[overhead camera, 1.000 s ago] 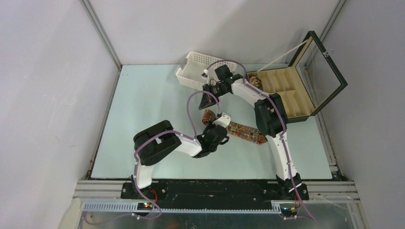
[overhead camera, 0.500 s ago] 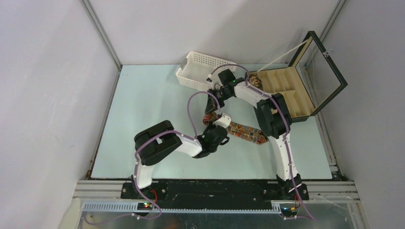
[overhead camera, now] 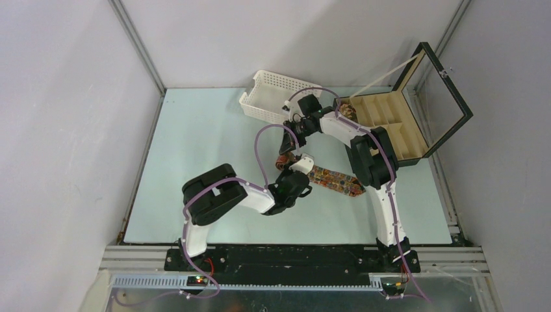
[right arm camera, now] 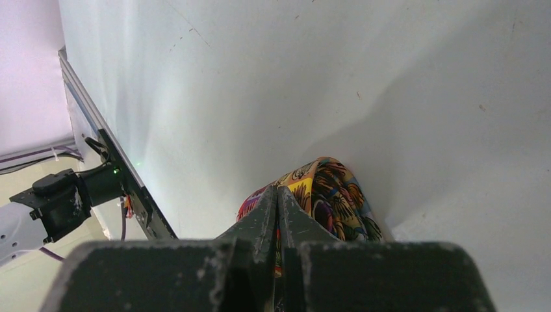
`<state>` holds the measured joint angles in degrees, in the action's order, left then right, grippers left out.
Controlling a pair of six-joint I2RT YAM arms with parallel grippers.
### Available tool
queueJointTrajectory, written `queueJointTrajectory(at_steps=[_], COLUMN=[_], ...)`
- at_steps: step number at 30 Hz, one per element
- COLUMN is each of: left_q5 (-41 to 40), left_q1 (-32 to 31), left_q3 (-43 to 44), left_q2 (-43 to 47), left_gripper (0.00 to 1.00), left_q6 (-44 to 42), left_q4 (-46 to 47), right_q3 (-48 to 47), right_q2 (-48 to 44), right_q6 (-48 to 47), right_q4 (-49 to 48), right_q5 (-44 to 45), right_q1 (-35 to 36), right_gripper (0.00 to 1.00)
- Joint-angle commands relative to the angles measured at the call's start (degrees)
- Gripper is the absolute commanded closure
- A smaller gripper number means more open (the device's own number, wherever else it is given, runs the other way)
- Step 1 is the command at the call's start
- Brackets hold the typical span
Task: Roll the ties
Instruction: Roll the tie at the center of the board.
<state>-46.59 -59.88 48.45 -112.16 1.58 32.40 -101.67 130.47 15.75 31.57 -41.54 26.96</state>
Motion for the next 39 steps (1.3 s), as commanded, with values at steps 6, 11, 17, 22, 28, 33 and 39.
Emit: queueJointTrajectory(at_steps=[6,11,17,22,28,33,39], left_q5=[-0.7,-0.12,1.47,2.98,4.41,3.97,4.01], left_q1=[-0.24,-0.34,-0.75,-0.84,-0.78,-0.46,1.6], left_q3=[-0.75,-2.18,-4.28,-6.2,-9.03,-11.88,-14.06], left_q2=[5.99,8.84,13.26,16.26,21.25,29.14,35.13], left_gripper=[0.67,0.66,0.65,0.66,0.69,0.68,0.66], left_q6=[3.15,5.32,8.28,11.13,16.12,23.29,30.61], left_q4=[-1.43,-2.15,-3.73,-4.21,-4.74,-6.66,-8.91], right_q3=[0.33,0.26,0.18,0.63,1.01,3.02,5.27], right_q2=[-2.71,-2.77,-2.77,-2.73,-3.02,-4.12,-6.21], right_q6=[0.07,0.21,0.34,0.47,0.88,1.56,1.91], right_q4=[-1.47,-1.68,-1.84,-2.22,-2.62,-4.23,-5.53], right_q5=[0.68,0.6,0.53,0.43,0.36,0.98,2.25], right_q1=[-0.56,-0.68,-0.77,-0.85,-0.78,-0.71,-0.68], right_gripper=[0.97,0.98,0.98,0.98,0.98,0.98,0.98])
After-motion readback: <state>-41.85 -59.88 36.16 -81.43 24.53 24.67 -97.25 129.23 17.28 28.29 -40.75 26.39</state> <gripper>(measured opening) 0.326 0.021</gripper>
